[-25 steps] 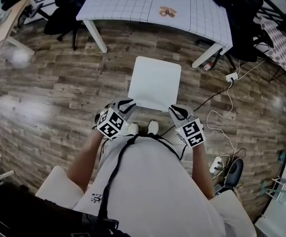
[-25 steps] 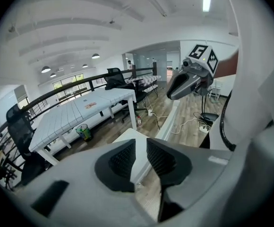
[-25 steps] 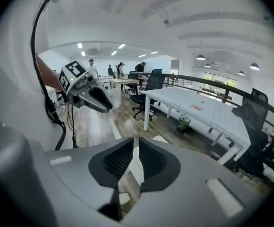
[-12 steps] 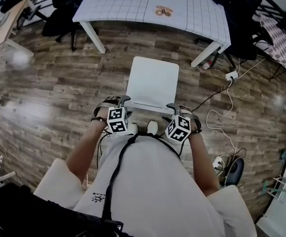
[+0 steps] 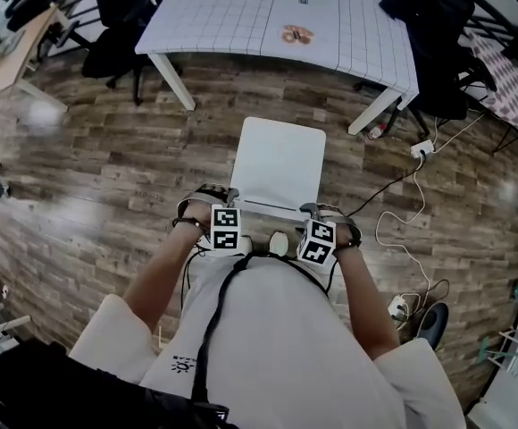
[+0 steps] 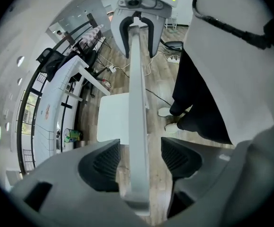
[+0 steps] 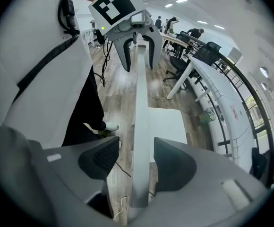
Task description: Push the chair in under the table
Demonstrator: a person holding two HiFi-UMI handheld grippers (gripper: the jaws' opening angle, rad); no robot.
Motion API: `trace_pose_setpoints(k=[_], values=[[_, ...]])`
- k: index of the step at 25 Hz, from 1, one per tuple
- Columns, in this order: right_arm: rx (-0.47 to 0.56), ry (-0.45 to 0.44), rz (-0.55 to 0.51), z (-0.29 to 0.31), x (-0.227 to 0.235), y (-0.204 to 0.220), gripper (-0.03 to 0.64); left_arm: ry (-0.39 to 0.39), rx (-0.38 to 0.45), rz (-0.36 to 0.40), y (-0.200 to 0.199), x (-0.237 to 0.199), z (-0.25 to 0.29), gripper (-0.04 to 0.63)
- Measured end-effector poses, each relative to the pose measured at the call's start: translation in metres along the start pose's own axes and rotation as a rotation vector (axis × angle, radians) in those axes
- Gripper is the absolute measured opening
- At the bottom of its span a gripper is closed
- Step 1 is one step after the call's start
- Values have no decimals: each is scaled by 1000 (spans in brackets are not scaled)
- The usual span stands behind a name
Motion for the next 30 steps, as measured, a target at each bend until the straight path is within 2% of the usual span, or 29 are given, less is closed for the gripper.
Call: trace_pose_setpoints(k=[2, 5, 8, 11, 18, 30], values=[[1, -3, -6, 2, 0, 1, 228, 13, -32, 21, -2, -2, 7, 270], [5, 7, -18, 5, 1, 4, 189, 29, -70, 44, -5, -5, 16, 227], [5, 20, -30, 8, 4, 9, 112, 39, -82, 54, -9, -7, 25, 152], [13, 1, -40, 9, 5, 12, 97, 33, -79, 40, -13, -9, 28, 95], [28, -25, -20, 6, 12, 13, 89, 71, -69, -35, -16, -18, 27, 89], [44, -46, -23, 7, 20, 22, 89, 32, -70, -69, -24, -22, 28, 106]])
Point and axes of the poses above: the fingertips, and each gripper's own axes: z forward along the fingers, x to its right, y out of its underside, the point moved 10 cm from there along -z, backward along the fingers, and after that the axes turned 15 degrees about y, right-handed, at the moved point
